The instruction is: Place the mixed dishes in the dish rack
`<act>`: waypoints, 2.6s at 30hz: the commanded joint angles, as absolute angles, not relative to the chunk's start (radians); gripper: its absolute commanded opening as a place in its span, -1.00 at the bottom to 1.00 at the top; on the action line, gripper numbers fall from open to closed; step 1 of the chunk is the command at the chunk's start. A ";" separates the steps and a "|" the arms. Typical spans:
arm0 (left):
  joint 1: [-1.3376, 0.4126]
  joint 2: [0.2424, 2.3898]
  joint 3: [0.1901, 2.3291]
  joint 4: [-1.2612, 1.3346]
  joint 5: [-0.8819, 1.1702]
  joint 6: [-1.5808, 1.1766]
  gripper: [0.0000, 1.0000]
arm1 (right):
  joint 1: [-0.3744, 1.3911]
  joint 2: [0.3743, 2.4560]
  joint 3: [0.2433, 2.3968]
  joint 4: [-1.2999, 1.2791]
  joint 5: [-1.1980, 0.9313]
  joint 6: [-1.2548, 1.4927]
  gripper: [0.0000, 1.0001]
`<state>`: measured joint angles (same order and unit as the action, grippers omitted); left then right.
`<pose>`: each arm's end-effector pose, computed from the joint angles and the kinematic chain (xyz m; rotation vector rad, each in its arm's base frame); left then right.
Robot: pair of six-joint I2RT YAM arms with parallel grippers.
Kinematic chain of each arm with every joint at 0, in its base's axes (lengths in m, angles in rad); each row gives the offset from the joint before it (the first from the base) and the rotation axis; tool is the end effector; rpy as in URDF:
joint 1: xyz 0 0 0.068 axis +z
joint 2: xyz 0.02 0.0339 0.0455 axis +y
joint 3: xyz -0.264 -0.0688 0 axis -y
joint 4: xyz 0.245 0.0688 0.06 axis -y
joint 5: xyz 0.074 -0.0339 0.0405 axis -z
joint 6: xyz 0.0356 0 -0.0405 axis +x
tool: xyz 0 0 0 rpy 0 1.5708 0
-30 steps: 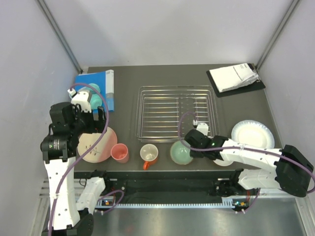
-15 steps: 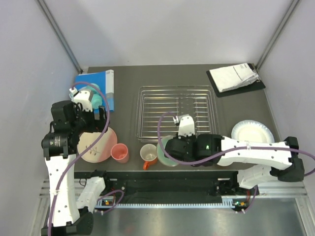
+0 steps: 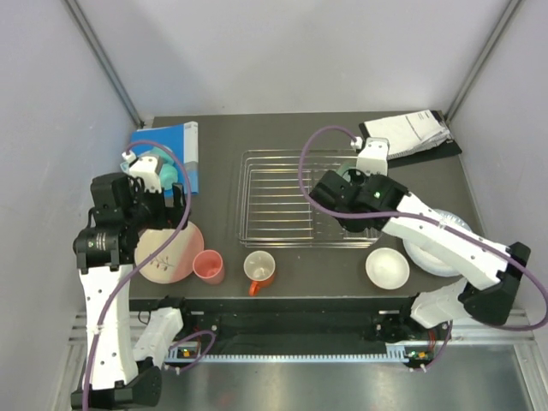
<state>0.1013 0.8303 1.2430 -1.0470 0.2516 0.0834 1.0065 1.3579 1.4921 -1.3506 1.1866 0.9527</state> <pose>0.1299 0.0043 0.3973 0.1201 2.1841 -0.1731 0.1505 0.1761 0.3819 0.1821 1.9469 -0.4410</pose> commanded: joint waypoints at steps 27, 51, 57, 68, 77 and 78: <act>0.103 0.770 1.098 -0.943 0.253 0.061 0.98 | 0.690 2.003 1.693 -1.411 1.608 0.950 -1.00; 0.104 0.764 1.100 -0.950 0.232 0.086 0.98 | 0.706 2.166 1.822 -1.417 1.514 0.934 -0.19; 0.104 0.762 1.103 -0.954 0.233 0.086 0.98 | 0.721 2.079 1.819 -1.411 1.473 0.922 0.80; 0.104 0.769 1.120 -0.951 0.210 0.106 0.98 | 0.730 1.394 1.490 -1.314 1.025 0.962 0.99; 0.104 0.787 1.150 -0.946 0.213 0.101 0.98 | 0.715 0.858 0.942 -1.281 0.523 1.087 0.86; 0.106 0.790 1.154 -0.945 0.213 0.101 0.98 | 0.715 0.845 0.919 -1.299 0.505 1.098 0.86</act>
<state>0.1020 0.7792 1.1015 -0.9947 0.2184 0.0963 0.7151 0.8467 1.0393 -1.2709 0.7658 1.0039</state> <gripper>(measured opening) 0.991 0.932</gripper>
